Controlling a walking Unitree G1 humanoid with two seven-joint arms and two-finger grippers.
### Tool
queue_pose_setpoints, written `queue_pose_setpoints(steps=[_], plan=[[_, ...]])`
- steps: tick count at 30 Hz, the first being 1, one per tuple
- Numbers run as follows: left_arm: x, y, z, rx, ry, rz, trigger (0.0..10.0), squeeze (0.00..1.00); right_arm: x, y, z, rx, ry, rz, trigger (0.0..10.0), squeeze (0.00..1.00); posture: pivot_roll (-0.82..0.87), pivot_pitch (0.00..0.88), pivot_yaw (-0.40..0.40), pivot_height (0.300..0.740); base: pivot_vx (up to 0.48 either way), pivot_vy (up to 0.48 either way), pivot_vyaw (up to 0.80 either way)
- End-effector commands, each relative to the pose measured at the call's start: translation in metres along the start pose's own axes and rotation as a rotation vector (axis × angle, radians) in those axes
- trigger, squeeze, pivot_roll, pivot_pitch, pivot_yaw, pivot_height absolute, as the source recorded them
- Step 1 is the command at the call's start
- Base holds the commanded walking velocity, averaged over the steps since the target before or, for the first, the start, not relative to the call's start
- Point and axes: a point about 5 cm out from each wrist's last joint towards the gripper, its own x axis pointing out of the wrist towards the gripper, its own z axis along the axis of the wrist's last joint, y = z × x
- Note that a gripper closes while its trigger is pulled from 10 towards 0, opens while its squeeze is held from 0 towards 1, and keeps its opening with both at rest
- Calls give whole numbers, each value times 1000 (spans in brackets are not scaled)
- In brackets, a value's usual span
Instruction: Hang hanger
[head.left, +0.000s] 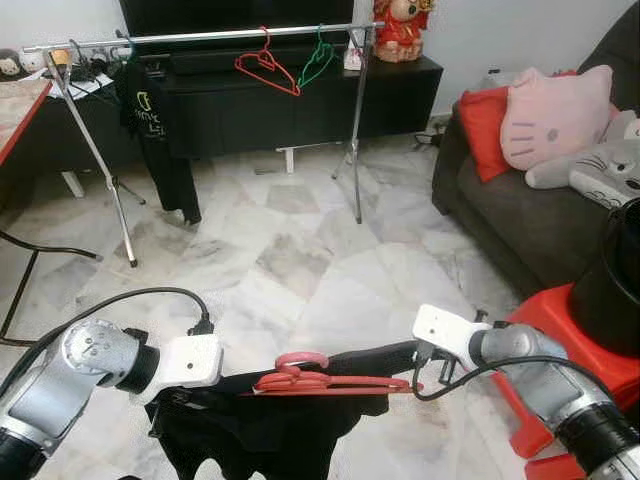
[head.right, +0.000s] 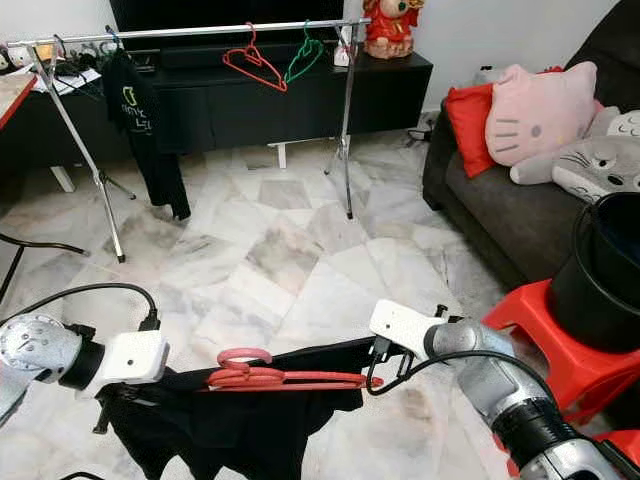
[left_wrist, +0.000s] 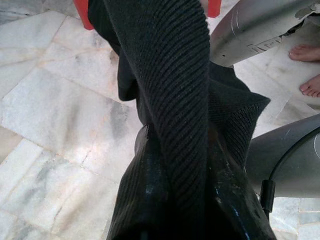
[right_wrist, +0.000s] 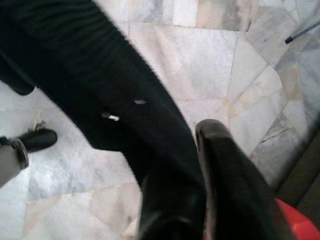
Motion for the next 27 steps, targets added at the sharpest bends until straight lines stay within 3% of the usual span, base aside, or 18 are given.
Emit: queue_pose_setpoints(steps=[1, 12, 27], plan=[[-3, 2, -4, -3, 51, 4, 10000, 0, -13, -24, -6, 74, 3, -83, 10000, 1000, -43, 0, -71, 740, 0, 0, 0], [5, 6, 6, 5, -9, 35, 10000, 0, -20, -24, 15, 104, -156, 6, 10000, 1000, -46, 0, -68, 740, 0, 0, 0], [11, 9, 13, 19, -41, 38, 10000, 0, -26, -9, 11, 37, -179, 163, 10000, 1000, -51, 0, -58, 740, 0, 0, 0]])
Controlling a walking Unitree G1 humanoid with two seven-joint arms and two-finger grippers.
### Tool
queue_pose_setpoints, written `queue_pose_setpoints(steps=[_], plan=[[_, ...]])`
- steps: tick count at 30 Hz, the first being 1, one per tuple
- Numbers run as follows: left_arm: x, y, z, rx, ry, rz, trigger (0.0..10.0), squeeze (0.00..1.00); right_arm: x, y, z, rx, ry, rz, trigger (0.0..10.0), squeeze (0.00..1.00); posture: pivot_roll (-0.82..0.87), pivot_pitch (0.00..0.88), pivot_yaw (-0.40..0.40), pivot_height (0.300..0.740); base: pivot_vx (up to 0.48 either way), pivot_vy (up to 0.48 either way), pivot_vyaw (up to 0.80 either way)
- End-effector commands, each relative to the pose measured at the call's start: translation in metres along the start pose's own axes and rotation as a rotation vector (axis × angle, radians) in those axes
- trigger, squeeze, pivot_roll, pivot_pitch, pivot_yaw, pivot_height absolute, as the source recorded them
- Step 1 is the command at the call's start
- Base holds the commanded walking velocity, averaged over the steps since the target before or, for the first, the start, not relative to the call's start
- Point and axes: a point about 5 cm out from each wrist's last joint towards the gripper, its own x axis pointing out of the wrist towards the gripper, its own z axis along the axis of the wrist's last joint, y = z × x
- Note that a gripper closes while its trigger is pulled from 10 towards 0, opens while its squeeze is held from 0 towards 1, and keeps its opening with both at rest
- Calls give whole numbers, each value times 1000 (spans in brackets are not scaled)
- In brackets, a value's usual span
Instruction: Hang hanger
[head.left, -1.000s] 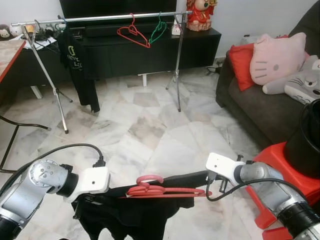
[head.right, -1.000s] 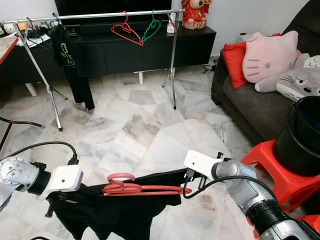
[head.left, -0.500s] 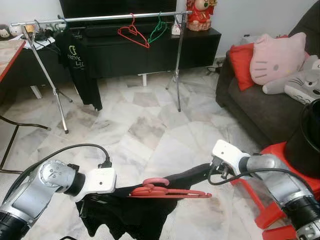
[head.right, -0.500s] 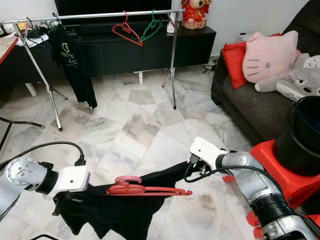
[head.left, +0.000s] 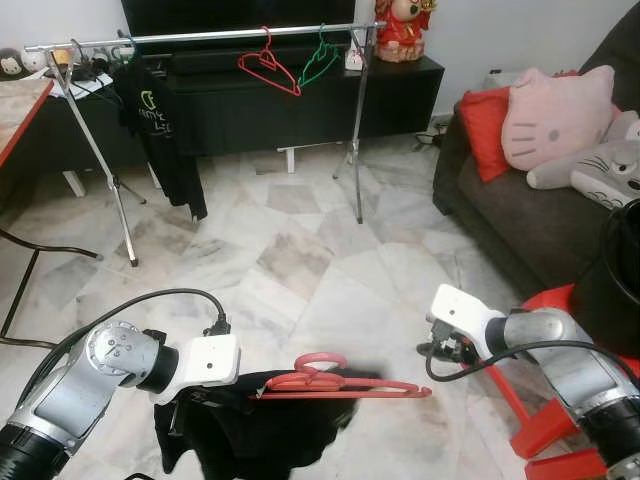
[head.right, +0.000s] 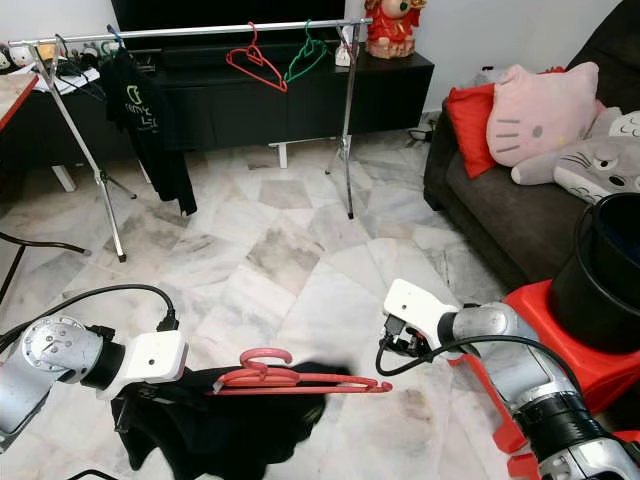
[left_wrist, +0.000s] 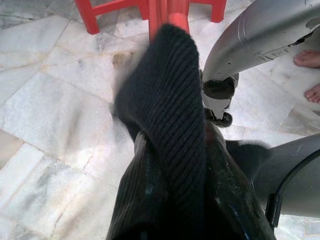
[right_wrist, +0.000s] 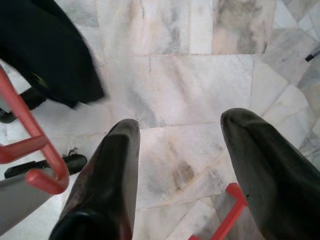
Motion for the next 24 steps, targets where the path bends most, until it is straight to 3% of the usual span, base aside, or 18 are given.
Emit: queue_pose_setpoints(steps=[1, 2, 3, 6, 8, 14, 22, 24], plan=[[-2, 5, 8, 28, -18, 12, 10000, 0, -4, -2, 5, -31, -23, -7, 10000, 1000, -51, 0, -58, 740, 0, 0, 0], [-2, 6, 9, 28, -21, 13, 10000, 0, -5, -4, 6, -38, -28, -25, 10000, 1000, -51, 0, -58, 740, 0, 0, 0], [-1, 6, 10, 26, -31, 18, 10000, 0, -8, -10, 9, -59, -53, -65, 10000, 0, -51, 0, -56, 740, 0, 0, 0], [2, 8, 13, 17, -50, 33, 10000, 0, -14, -21, 20, -63, -129, -128, 10000, 0, -52, 0, -52, 740, 0, 0, 0], [8, 10, 18, 4, -84, 50, 10000, 0, -23, -27, 38, -47, -255, -134, 10000, 0, -52, 0, -52, 740, 0, 0, 0], [23, 16, 26, 8, -133, 80, 10000, 0, -29, -24, 64, -77, -406, -52, 10000, 0, -54, 0, -48, 740, 0, 0, 0], [40, 17, 38, 35, -157, 24, 10000, 0, -26, -20, 71, -168, -415, 39, 10000, 0, -57, 0, -42, 740, 0, 0, 0], [42, 16, 37, 49, -139, 6, 10000, 0, -31, -15, 65, -190, -405, 123, 10000, 0, -57, 0, -40, 740, 0, 0, 0]])
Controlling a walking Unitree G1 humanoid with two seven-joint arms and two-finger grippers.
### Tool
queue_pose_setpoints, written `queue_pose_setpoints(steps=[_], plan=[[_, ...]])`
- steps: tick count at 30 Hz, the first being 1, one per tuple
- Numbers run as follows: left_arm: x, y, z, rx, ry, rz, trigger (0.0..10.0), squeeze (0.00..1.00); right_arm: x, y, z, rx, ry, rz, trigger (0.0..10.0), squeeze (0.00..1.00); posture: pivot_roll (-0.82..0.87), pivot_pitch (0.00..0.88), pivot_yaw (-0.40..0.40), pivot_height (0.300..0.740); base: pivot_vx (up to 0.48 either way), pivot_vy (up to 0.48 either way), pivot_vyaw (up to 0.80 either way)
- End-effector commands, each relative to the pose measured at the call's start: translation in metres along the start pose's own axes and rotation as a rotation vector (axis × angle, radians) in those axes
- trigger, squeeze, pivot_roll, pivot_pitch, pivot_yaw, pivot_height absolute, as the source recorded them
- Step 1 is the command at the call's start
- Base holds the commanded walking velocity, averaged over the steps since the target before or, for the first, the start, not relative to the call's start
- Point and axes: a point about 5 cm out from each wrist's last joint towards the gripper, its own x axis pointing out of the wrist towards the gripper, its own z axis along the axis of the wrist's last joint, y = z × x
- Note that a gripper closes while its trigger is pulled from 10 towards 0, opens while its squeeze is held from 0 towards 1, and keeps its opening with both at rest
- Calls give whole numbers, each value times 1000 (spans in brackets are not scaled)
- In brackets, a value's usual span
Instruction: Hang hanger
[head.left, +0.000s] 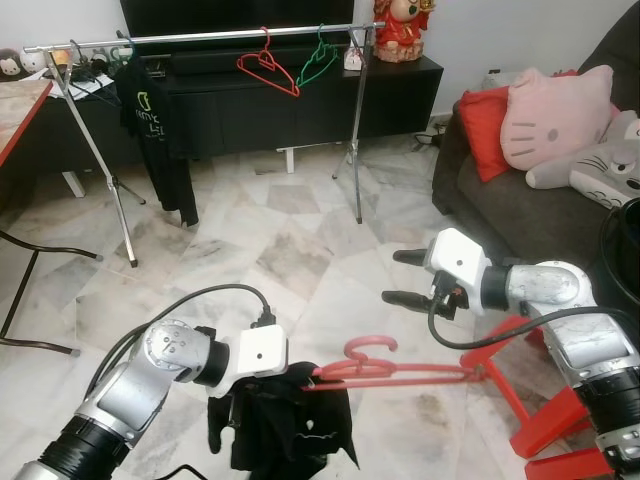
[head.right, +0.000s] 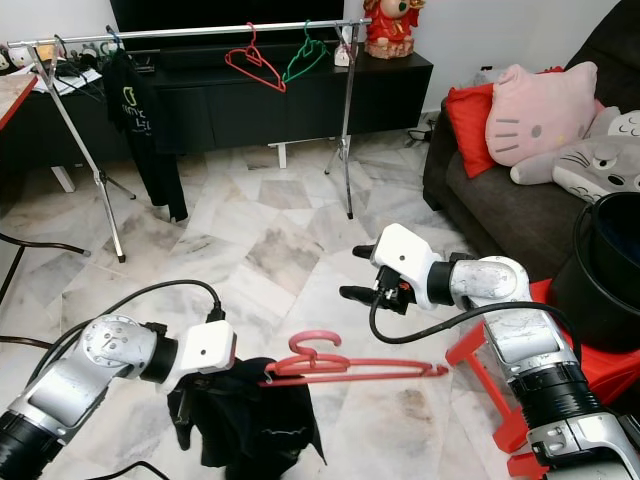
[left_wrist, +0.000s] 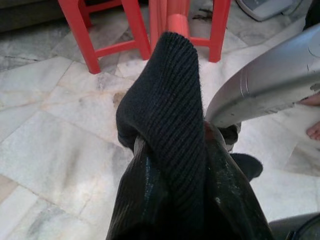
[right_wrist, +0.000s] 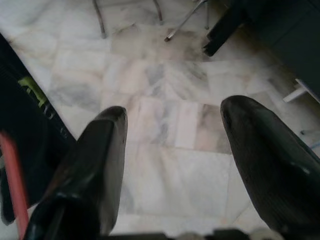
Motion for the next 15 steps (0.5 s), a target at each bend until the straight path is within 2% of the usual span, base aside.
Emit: queue_pose_setpoints(steps=[1, 6, 15], plan=[[-2, 5, 4, 42, 17, -6, 10000, 0, -7, 3, 0, -15, -3, 67, 10000, 0, -57, 0, -40, 740, 0, 0, 0], [1, 5, 2, 63, 51, -10, 10000, 0, -19, 9, 3, -4, -48, 158, 10000, 0, -65, 0, -37, 740, 0, 0, 0], [6, 7, 6, 89, 53, -15, 10000, 0, -23, 25, 5, -23, -63, 318, 10000, 0, -67, 0, -41, 740, 0, 0, 0]])
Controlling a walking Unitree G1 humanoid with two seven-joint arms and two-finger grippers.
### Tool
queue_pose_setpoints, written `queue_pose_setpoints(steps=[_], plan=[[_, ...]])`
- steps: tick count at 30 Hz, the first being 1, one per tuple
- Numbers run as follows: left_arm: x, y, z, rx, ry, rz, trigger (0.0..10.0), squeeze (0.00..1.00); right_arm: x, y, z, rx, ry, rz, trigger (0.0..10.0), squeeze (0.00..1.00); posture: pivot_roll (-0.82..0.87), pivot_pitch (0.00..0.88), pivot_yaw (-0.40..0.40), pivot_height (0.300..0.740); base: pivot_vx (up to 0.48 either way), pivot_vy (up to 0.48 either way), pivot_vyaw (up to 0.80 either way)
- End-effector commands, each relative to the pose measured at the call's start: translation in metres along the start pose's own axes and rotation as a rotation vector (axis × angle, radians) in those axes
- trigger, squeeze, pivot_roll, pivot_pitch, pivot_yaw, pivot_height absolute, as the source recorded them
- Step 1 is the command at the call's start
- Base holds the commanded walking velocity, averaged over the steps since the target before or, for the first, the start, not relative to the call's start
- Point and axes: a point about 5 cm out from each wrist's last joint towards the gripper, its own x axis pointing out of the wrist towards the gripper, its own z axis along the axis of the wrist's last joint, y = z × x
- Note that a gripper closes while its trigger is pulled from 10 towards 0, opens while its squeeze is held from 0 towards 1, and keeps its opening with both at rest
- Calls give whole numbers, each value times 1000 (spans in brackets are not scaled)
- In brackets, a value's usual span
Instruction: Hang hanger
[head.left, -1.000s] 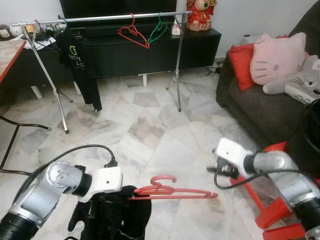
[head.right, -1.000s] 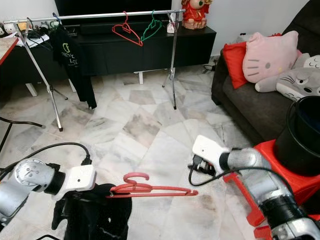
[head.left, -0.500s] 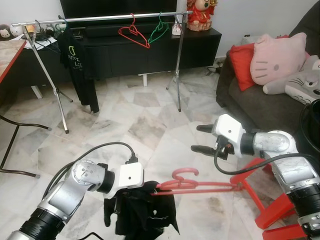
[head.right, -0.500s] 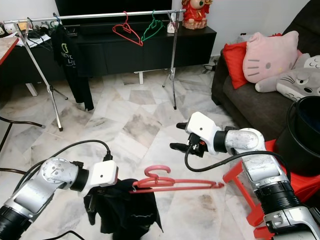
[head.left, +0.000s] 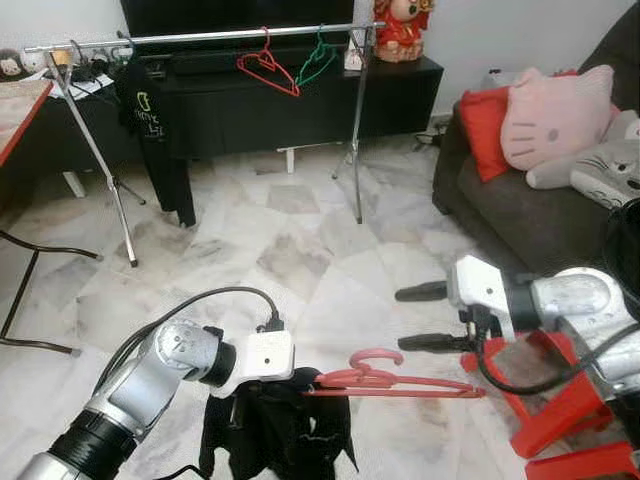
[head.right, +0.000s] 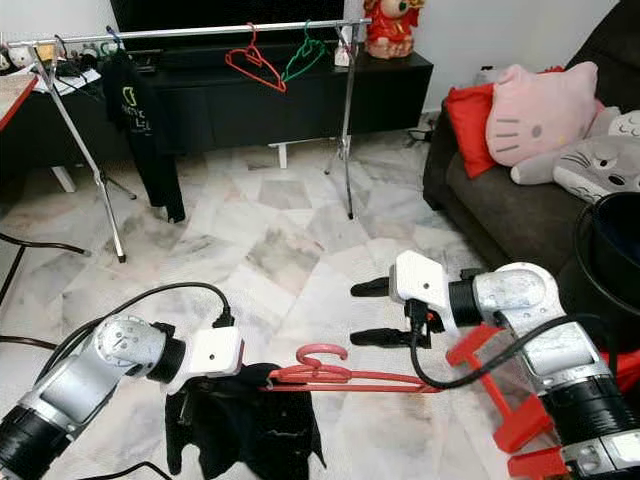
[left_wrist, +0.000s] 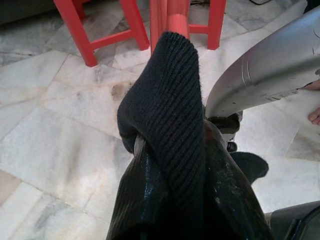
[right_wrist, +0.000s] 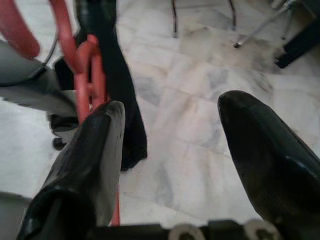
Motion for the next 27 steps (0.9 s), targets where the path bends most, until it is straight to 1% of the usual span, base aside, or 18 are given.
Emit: queue_pose_setpoints(steps=[1, 2, 3, 5, 6, 9, 11, 15, 16, 17, 18, 22, 27], plan=[[-1, 6, 6, 55, 14, 12, 10000, 0, 1, 7, 4, -22, 2, 67, 10000, 0, -65, 0, -41, 740, 0, 0, 0], [-1, 6, 6, 55, 14, 12, 10000, 0, 1, 7, 4, -22, 2, 67, 10000, 0, -65, 0, -41, 740, 0, 0, 0], [-1, 7, 6, 58, 18, 14, 10000, 0, 2, 10, 1, -21, 32, 98, 10000, 0, -65, 0, -41, 740, 0, 0, 0], [-1, 7, 6, 58, 19, 15, 10000, 0, 3, 11, 0, -20, 45, 106, 10000, 0, -65, 0, -41, 740, 0, 0, 0], [-1, 8, 6, 60, 22, 20, 10000, 0, 3, 13, -5, -17, 77, 128, 10000, 0, -65, 0, -41, 740, 0, 0, 0], [-1, 9, 6, 65, 23, 27, 10000, 0, 5, 17, -7, -15, 104, 166, 10000, 0, -64, 0, -42, 740, 0, 0, 0], [-1, 9, 6, 66, 23, 28, 10000, 0, 5, 18, -7, -16, 108, 172, 10000, 0, -64, 0, -42, 740, 0, 0, 0], [0, 11, 9, 72, 20, 33, 10000, 0, 14, 21, -5, -26, 99, 188, 10000, 0, -64, 0, -42, 740, 0, 0, 0], [0, 12, 10, 74, 17, 35, 10000, 0, 20, 24, -5, -29, 99, 204, 10000, 0, -64, 0, -42, 740, 0, 0, 0], [0, 12, 10, 74, 17, 35, 10000, 0, 20, 24, -5, -29, 99, 204, 10000, 0, -64, 0, -42, 740, 0, 0, 0], [1, 13, 12, 76, 15, 38, 10000, 0, 24, 27, -5, -34, 98, 225, 10000, 0, -58, 0, -42, 740, 0, 0, 0], [2, 15, 15, 81, 8, 39, 10000, 0, 32, 30, -5, -42, 100, 237, 10000, 0, -58, 0, -42, 740, 0, 0, 0], [3, 15, 17, 87, 2, 37, 10000, 0, 35, 31, -7, -56, 137, 237, 10000, 0, -58, 0, -40, 740, 0, 0, 0]])
